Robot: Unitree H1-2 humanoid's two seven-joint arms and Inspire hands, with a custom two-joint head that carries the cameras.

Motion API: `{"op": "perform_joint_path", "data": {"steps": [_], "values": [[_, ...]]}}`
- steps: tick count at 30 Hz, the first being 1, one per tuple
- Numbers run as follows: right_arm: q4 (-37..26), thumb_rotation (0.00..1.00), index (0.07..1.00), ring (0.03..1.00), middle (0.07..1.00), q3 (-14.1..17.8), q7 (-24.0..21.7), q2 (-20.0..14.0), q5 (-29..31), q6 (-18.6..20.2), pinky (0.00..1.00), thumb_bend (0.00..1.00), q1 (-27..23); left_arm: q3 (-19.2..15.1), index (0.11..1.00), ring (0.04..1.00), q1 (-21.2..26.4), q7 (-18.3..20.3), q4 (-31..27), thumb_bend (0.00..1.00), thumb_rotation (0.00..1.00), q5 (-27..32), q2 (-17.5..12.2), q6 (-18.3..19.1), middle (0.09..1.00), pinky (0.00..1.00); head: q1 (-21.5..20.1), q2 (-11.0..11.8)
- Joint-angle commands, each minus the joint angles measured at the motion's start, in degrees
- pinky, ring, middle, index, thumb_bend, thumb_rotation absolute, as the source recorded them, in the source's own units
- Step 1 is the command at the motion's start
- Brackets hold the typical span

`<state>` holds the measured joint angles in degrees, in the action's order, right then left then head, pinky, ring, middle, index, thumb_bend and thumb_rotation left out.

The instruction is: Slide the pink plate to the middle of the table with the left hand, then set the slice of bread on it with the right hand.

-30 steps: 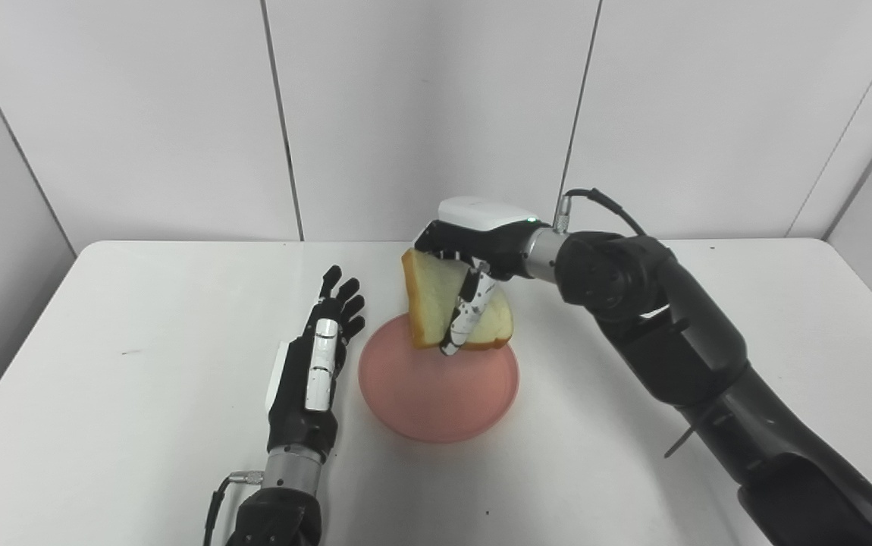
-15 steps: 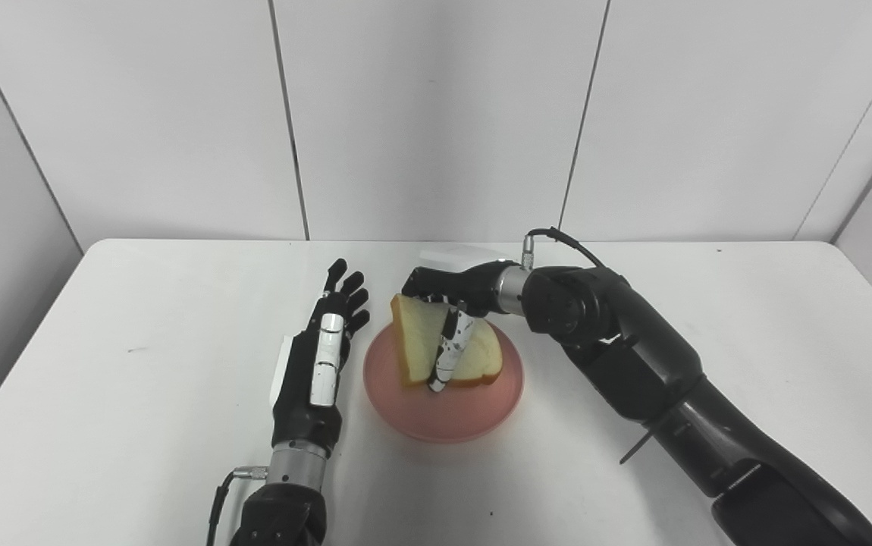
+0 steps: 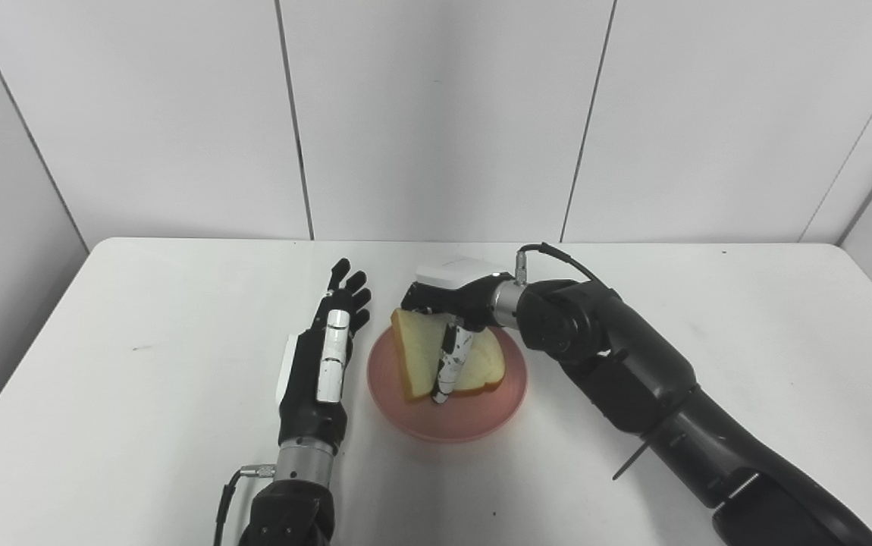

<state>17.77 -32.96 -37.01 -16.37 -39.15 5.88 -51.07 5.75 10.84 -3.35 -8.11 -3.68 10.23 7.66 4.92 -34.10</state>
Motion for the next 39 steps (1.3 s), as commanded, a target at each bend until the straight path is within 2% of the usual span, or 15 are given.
{"op": "perform_joint_path", "data": {"steps": [1, 9, 14, 15, 16, 17, 19, 25, 31, 36, 39], "values": [[-1.52, 0.00, 0.506, 0.411, 0.516, 0.31, 1.79, -0.40, -0.71, -2.49, 0.39, 0.52, -1.97, 0.52, 0.933, 0.920, 2.34, -0.27, -2.24, 0.69, 1.00, -0.13, 1.28, -0.60, 0.932, 0.92, 0.00, 0.08], [-6.05, 0.00, 0.494, 0.424, 0.528, 0.51, -1.87, -2.03, -0.79, -1.31, 0.43, 0.52, -2.17, 0.42, 0.934, 0.922, 2.54, -0.02, -2.52, 0.68, 1.00, 0.11, 0.92, -0.54, 0.932, 0.92, -0.21, -0.21], [-7.51, 0.00, 0.497, 0.430, 0.525, 0.48, -4.58, -2.74, -1.43, 0.13, 0.50, 0.52, -2.40, 0.25, 0.934, 0.918, 2.63, 0.34, -2.59, 0.68, 1.00, 0.69, 0.63, -0.64, 0.930, 0.92, -0.27, -0.46], [-7.73, 0.10, 0.496, 0.593, 0.648, 0.50, -4.97, -2.83, -1.74, 0.21, 0.58, 0.52, -2.39, 0.24, 0.934, 0.918, 2.63, 0.37, -2.58, 0.69, 1.00, 0.77, 0.57, -0.70, 0.929, 0.92, -0.27, -0.46], [-8.07, 0.11, 0.538, 0.615, 0.667, 0.36, -5.45, -2.97, -2.37, 0.34, 0.59, 0.58, -2.43, 0.24, 0.934, 0.918, 2.61, 0.38, -2.68, 0.69, 1.00, 0.81, 0.53, -0.60, 0.929, 0.92, -0.43, -0.61], [-8.30, 0.10, 0.638, 0.645, 0.696, 0.27, -5.80, -3.05, -2.83, 0.44, 0.62, 0.71, -2.46, 0.24, 0.934, 0.920, 2.60, 0.39, -2.75, 0.69, 1.00, 0.84, 0.51, -0.53, 0.930, 0.92, -0.43, -0.61], [-8.63, 0.13, 0.713, 0.679, 0.725, 0.14, -6.89, -3.14, -3.63, 1.05, 0.66, 0.81, -2.56, 0.17, 0.931, 0.917, 2.61, 0.35, -2.64, 0.69, 1.00, 0.99, 0.56, -0.82, 0.928, 0.92, -0.41, -0.59], [-9.33, 0.21, 0.769, 0.739, 0.774, 0.07, -7.96, -3.26, -6.21, 1.33, 0.67, 0.90, -2.42, 0.34, 0.932, 0.921, 2.59, 0.70, -3.00, 0.68, 1.00, 0.89, 0.24, -0.38, 0.931, 0.92, -0.57, -0.73], [-9.66, 0.23, 0.786, 0.788, 0.814, 0.49, -8.21, -3.06, -7.14, 1.23, 0.73, 0.93, -2.09, 0.30, 0.939, 0.927, 2.62, 0.97, -3.18, 0.68, 1.00, 1.37, 0.04, -0.23, 0.936, 0.93, -0.58, -0.88], [-10.10, 0.26, 0.799, 0.764, 0.813, 0.60, -7.59, -2.88, -8.05, 1.13, 0.66, 0.95, -1.68, 0.20, 0.942, 0.928, 2.62, 1.17, -3.34, 0.69, 1.00, 1.39, -0.07, 0.24, 0.940, 0.94, -0.62, -0.96], [-10.14, 0.25, 0.801, 0.757, 0.810, 0.61, -7.73, -2.75, -8.27, 1.11, 0.66, 0.95, -1.62, 0.19, 0.944, 0.931, 2.65, 1.25, -3.52, 0.69, 1.00, 1.28, -0.14, 0.62, 0.943, 0.94, -0.67, -1.05]]}}
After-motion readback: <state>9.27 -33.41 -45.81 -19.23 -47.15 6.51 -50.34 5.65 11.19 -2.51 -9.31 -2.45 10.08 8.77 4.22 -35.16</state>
